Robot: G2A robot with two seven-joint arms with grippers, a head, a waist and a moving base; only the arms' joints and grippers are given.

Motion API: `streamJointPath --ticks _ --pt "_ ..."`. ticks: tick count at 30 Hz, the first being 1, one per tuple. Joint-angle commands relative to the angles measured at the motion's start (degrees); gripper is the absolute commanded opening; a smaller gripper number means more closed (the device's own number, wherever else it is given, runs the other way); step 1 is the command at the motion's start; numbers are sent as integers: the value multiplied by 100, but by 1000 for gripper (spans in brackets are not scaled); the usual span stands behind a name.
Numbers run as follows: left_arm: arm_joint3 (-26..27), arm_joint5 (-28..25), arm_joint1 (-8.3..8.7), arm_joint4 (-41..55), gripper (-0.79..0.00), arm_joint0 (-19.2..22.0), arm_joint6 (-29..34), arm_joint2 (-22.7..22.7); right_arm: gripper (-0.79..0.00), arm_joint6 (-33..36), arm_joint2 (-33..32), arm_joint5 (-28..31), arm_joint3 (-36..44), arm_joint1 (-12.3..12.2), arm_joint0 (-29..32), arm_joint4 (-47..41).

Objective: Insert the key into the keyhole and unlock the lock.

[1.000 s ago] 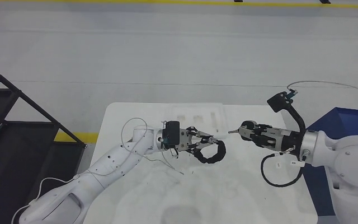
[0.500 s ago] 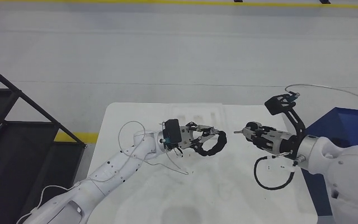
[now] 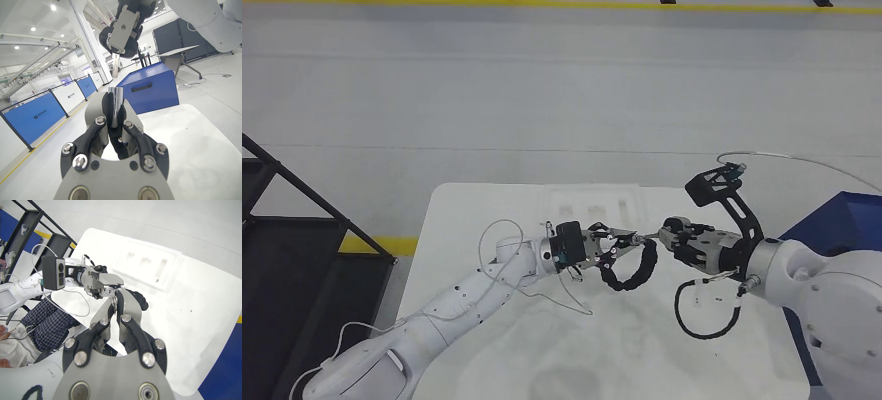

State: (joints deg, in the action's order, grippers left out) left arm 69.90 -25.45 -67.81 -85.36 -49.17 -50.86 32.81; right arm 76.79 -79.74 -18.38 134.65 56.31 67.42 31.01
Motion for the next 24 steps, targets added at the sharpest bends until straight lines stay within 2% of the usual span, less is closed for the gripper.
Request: streamJointPath --ticks 1,9,24 --pt "-80 59 -56 -31 -785 31 30 -32 -785 17 81 -69 0 -1 -24 26" --pt "-221 256 -173 -259 -785 51 -10 -27 -785 136 262 -462 0 -15 -69 173" --pt "-134 435 -225 -664 -785 -91 -32 165 -785 95 237 -816 0 -56 13 105"
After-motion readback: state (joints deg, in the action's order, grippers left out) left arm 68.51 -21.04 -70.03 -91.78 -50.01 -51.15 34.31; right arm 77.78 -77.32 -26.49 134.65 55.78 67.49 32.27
